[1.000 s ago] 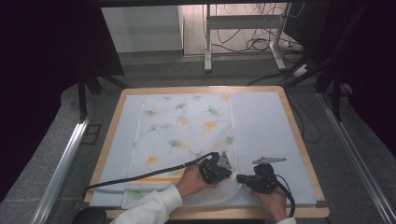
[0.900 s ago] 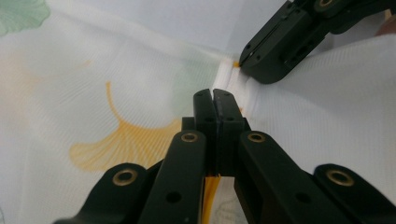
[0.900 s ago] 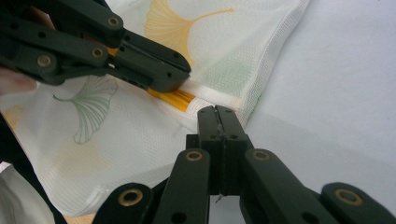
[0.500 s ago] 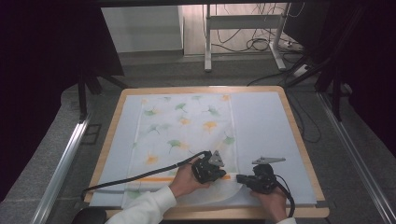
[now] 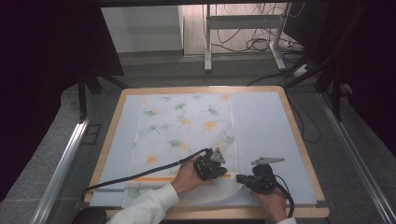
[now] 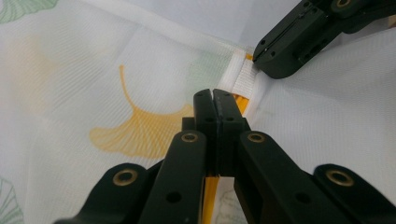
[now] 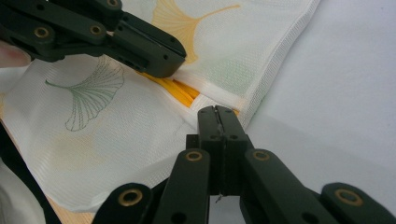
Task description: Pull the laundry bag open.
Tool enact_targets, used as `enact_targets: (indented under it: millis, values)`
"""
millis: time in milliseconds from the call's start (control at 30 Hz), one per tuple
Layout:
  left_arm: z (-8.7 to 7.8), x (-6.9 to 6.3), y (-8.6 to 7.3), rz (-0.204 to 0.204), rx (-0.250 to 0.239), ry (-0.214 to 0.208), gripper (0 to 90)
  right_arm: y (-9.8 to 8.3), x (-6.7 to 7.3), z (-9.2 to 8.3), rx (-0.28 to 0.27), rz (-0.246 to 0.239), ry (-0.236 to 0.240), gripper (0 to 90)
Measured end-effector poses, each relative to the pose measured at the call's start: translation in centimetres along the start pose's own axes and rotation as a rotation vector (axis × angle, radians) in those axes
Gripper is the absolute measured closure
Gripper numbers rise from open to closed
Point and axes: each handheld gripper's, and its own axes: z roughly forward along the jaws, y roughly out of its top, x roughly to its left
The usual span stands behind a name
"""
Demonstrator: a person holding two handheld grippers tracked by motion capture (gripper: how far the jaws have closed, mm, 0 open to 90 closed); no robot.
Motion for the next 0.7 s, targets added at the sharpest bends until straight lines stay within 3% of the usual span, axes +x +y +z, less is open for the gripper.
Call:
enact_targets:
  millis: [67,167,400,633,700]
  values:
    - [0.25,-0.23,0.27,0.018,0.01,0.013,90.0,0.01,0.06,0.02,-0.001,-0.002,-0.002,89.9]
    - [0.28,-0.02,0.26,0.0,0.012,-0.001,90.0,0.01,0.07,-0.03,0.001,-0.007,-0.005,89.8]
    - [0.68,-0.09,0.18,0.007,0.004,0.007,90.0,0.07,0.25,-0.03,0.003,-0.012,-0.017,89.7]
    - [0.69,-0.25,0.13,0.006,0.0,0.016,90.0,0.66,0.14,0.0,-0.027,0.024,-0.016,89.5]
    - [0.62,-0.3,0.12,0.013,0.007,0.021,90.0,0.84,0.04,0.38,-0.012,0.024,-0.023,89.6]
